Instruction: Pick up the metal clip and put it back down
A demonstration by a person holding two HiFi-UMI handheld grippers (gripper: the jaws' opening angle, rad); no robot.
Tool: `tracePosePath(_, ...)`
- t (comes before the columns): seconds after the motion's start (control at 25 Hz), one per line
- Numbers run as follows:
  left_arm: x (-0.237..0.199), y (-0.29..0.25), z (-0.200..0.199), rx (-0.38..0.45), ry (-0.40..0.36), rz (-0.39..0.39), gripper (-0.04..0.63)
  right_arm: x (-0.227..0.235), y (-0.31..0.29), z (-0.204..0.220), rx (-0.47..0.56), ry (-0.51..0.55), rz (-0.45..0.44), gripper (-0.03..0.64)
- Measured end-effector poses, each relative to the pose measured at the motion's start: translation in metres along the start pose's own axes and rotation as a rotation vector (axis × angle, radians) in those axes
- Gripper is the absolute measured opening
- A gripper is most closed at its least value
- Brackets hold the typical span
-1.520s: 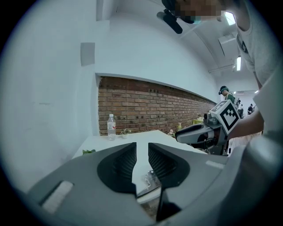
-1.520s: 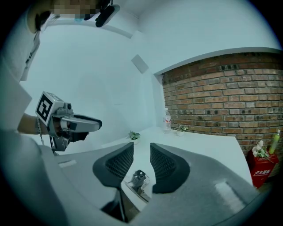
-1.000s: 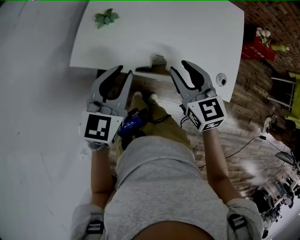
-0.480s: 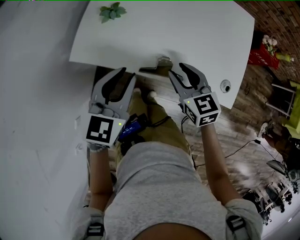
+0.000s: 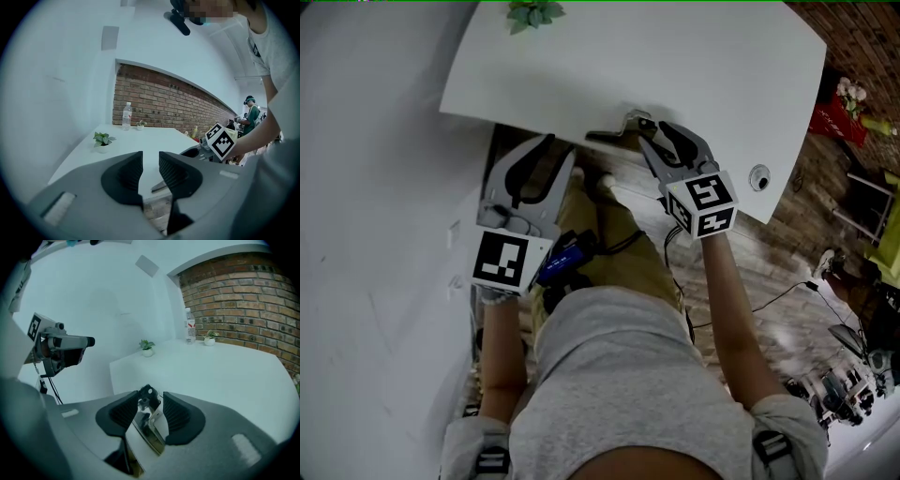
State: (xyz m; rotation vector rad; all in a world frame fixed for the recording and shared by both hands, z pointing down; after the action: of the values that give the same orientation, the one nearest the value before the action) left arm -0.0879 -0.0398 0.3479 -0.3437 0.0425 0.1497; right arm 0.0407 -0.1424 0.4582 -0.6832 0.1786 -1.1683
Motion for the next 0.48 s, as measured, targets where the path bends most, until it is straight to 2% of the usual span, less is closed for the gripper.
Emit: tracePosePath(0.48, -0.003, -0.009, 0.009, -0.015, 0.017, 0.01, 0.107, 0.003, -0.02, 0.01, -0.048, 0.001, -0.045, 0.163)
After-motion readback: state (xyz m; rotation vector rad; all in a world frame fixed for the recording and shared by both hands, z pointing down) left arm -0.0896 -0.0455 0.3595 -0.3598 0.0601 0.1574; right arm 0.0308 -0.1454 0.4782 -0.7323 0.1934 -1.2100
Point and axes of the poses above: the fingertips, and each gripper's own axes: y backward along the fingers, x to its right, z out of its underside, the point moved 3 cm from there along y, backward along the fingers, and after that the axes turned 3 degrees about -y, right-handed, at the moved point
